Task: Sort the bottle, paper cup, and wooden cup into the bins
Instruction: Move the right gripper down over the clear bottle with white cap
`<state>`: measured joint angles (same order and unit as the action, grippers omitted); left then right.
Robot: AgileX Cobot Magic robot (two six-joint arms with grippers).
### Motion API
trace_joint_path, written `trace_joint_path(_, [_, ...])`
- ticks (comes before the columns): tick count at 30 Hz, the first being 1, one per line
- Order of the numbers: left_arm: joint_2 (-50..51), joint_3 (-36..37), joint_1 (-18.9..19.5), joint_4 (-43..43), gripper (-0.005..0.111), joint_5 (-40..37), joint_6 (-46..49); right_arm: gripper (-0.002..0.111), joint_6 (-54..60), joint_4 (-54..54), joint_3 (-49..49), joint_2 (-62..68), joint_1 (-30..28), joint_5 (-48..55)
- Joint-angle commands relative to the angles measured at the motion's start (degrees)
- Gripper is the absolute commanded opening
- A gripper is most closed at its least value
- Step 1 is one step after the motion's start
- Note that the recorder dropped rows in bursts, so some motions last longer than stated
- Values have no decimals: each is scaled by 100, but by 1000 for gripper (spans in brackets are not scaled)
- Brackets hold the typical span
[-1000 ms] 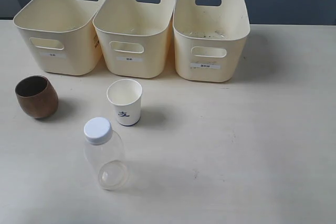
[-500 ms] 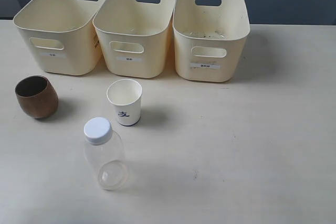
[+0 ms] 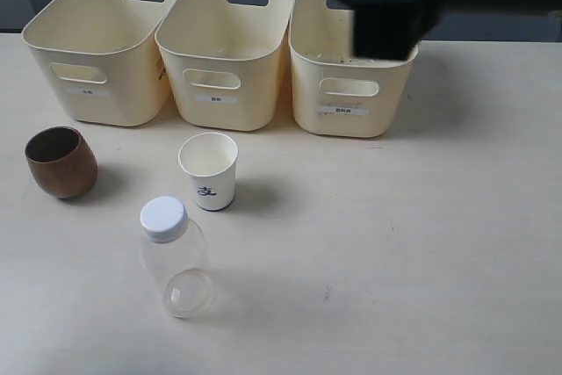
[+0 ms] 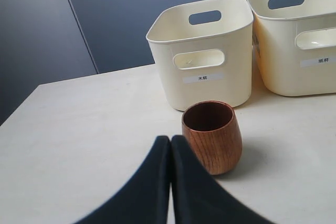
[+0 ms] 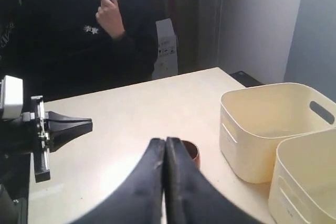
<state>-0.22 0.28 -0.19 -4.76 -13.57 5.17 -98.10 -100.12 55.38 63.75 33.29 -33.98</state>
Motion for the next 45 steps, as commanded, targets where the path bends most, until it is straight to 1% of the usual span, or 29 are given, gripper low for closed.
trace_joint_path(1, [22,-28,-4,13,0,26,-11,-1,580,17,-38,601,1266,1759])
trace_joint_path(3, [22,-28,-4,13,0,26,-11,-1,820,17,-38,909,1738,2548])
trace_joint_path(6, [22,-28,-4,13,0,26,-11,-1,845,17,-38,1214,2033,2841])
trace_joint_path(10, [22,-28,-4,13,0,26,-11,-1,824,17,-38,1435,2047,2971])
trace_joint_path(13, [22,-28,-4,13,0,26,-11,-1,777,17,-85,1557,2047,2846])
trace_joint_path(15, [22,-28,-4,13,0,26,-11,-1,734,17,-271,1617,2047,2615])
trace_joint_path(20, [22,-28,-4,13,0,26,-11,-1,721,17,-911,1643,2047,2782])
trace_joint_path(23, [22,-28,-4,13,0,26,-11,-1,731,17,-1145,1643,2047,2645])
trace_joint_path(31, [22,-28,-4,13,0,26,-11,0,711,17,-1218,1664,2047,2301])
trace_joint_path(32, [22,-28,-4,13,0,26,-11,2,711,17,-1218,1674,2047,2261])
trace_joint_path(33, [22,-28,-4,13,0,26,-11,6,711,17,-1218,1688,2047,2209])
trace_joint_path(35, [22,-28,-4,13,0,26,-11,21,711,17,-1218,1688,2047,2052])
trace_joint_path(36, [22,-28,-4,13,0,26,-11,32,711,17,-1218,1688,2047,1954])
trace_joint_path(39, [22,-28,-4,13,0,26,-11,76,711,44,-1207,1688,2047,1859])
trace_joint_path(40, [22,-28,-4,13,0,26,-11,85,711,111,-1207,1688,2047,1901])
trace_joint_path(41, [22,-28,-4,13,0,26,-11,86,743,123,-1207,1688,2047,1977])
trace_joint_path(42, [22,-28,-4,13,0,26,-11,85,821,123,-1207,1688,2047,2034])
trace_joint_path(45, [22,-28,-4,13,0,26,-11,76,1087,123,-1180,1688,2047,2001])
